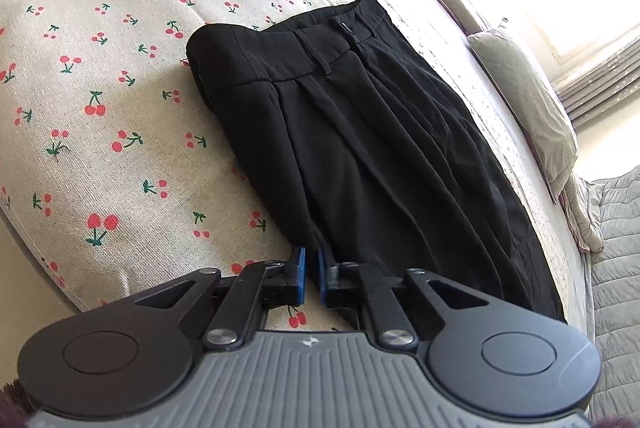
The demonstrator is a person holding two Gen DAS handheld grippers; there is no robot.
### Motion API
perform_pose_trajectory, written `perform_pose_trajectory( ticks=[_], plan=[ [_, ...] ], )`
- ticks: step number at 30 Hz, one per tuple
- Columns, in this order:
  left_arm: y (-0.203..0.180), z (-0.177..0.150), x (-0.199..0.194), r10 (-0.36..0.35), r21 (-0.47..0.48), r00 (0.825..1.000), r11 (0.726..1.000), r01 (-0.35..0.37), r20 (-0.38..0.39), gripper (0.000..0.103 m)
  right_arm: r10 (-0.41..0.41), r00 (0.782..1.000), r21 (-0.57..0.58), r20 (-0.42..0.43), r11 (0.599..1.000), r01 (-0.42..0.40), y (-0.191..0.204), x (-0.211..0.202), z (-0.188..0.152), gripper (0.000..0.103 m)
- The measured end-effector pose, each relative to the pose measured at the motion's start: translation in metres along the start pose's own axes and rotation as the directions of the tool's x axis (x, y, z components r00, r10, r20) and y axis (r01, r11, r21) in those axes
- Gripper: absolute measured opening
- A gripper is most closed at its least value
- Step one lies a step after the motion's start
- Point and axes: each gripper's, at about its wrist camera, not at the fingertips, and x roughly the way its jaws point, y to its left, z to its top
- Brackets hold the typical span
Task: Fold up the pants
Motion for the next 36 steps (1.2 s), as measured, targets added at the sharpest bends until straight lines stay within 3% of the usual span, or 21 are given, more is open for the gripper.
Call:
perform_pose_trajectory(
  ticks=[6, 8, 10, 12, 17, 31, 33, 34, 35, 36],
  plan=[
    [-0.004, 0.000, 0.001, 0.016, 0.033, 1.000, 0.999, -0.016, 0.012, 0.002, -0.003, 1.000, 0.095, 0.001, 0.996, 0.003, -0.019, 0.013, 0.002, 0.081],
    [-0.006, 0.000, 0.003, 0.028, 0.051, 0.999, 0.998, -0.029, 0.021, 0.001, -0.034, 0.999, 0.097, 0.028, 0.995, 0.031, -0.020, 0.010, 0.001, 0.070],
    [-0.010, 0.000, 0.003, 0.041, 0.080, 0.999, 0.996, -0.043, 0.031, 0.001, -0.067, 0.995, 0.078, 0.076, 0.995, 0.061, -0.018, 0.004, 0.001, 0.032],
    [-0.016, -0.001, -0.002, 0.053, 0.127, 0.997, 0.990, -0.060, 0.055, 0.001, -0.041, 0.993, 0.074, 0.110, 0.997, 0.033, -0.020, -0.002, 0.002, 0.010],
    [-0.019, 0.006, -0.026, 0.047, 0.165, 0.992, 0.984, -0.065, 0.113, 0.001, -0.070, 0.979, 0.085, 0.191, 0.995, 0.054, -0.026, -0.017, 0.011, 0.008],
    [0.008, -0.004, -0.023, 0.152, 0.232, 0.988, 0.962, -0.145, -0.013, 0.001, -0.139, 0.982, 0.010, 0.124, 0.990, 0.139, -0.026, 0.002, 0.001, 0.008],
    [-0.003, -0.008, -0.020, 0.185, 0.325, 0.983, 0.930, -0.172, -0.010, 0.002, -0.147, 0.982, -0.029, 0.116, 0.988, 0.152, -0.022, 0.002, 0.002, 0.010],
    [-0.011, -0.010, -0.019, 0.201, 0.377, 0.980, 0.907, -0.188, 0.003, 0.005, -0.150, 0.982, -0.046, 0.115, 0.987, 0.157, -0.020, 0.001, 0.002, 0.018],
    [-0.019, -0.012, -0.020, 0.219, 0.433, 0.975, 0.877, -0.209, 0.027, 0.015, -0.157, 0.981, -0.054, 0.116, 0.985, 0.164, -0.019, -0.002, 0.003, 0.021],
    [-0.025, -0.017, -0.022, 0.234, 0.472, 0.971, 0.851, -0.231, 0.053, 0.024, -0.160, 0.980, -0.058, 0.121, 0.984, 0.168, -0.019, -0.005, 0.005, 0.031]
  ],
)
